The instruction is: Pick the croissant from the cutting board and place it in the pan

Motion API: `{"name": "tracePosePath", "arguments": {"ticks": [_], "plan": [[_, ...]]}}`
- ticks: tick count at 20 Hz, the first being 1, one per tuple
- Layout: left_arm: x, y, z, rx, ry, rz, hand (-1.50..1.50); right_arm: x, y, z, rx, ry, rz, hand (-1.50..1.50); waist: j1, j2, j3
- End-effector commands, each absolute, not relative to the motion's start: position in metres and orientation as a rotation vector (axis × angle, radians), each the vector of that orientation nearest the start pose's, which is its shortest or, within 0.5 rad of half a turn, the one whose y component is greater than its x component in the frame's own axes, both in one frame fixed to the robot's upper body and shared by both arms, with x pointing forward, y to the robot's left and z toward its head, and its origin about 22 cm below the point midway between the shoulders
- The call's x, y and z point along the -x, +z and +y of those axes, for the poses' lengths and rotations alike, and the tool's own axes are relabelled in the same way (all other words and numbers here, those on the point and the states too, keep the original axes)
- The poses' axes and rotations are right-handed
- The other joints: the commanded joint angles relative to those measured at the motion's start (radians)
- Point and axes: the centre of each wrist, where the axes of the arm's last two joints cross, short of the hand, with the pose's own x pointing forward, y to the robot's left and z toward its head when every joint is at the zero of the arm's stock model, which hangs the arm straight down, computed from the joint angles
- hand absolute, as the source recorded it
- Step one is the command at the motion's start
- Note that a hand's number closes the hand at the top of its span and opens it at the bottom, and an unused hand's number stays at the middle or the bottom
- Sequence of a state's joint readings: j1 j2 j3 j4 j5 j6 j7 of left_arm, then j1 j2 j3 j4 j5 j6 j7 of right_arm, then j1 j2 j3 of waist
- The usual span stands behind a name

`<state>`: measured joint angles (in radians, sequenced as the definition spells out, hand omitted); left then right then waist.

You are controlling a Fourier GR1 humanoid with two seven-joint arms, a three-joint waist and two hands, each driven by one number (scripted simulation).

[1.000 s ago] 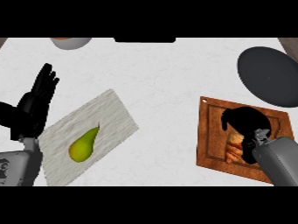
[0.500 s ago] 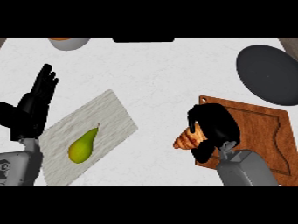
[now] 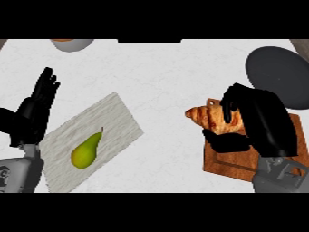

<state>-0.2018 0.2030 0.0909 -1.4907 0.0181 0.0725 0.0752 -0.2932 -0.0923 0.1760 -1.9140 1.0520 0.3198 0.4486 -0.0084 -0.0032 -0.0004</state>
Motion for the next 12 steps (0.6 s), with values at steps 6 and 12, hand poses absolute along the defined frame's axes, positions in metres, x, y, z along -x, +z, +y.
{"name": "tracePosePath", "arguments": {"ticks": [6, 12], "plan": [[-0.297, 0.045, 0.275, -0.206, -0.034, -1.622, 0.0, -0.295, 0.171, -0.228, 0.826, 0.477, -1.616, 1.5, 0.009, 0.006, 0.001], [-0.303, 0.058, 0.265, -0.179, -0.04, -1.631, 0.0, -0.344, 0.16, -0.316, 0.941, 0.417, -1.584, 1.5, 0.019, 0.01, 0.001]]}}
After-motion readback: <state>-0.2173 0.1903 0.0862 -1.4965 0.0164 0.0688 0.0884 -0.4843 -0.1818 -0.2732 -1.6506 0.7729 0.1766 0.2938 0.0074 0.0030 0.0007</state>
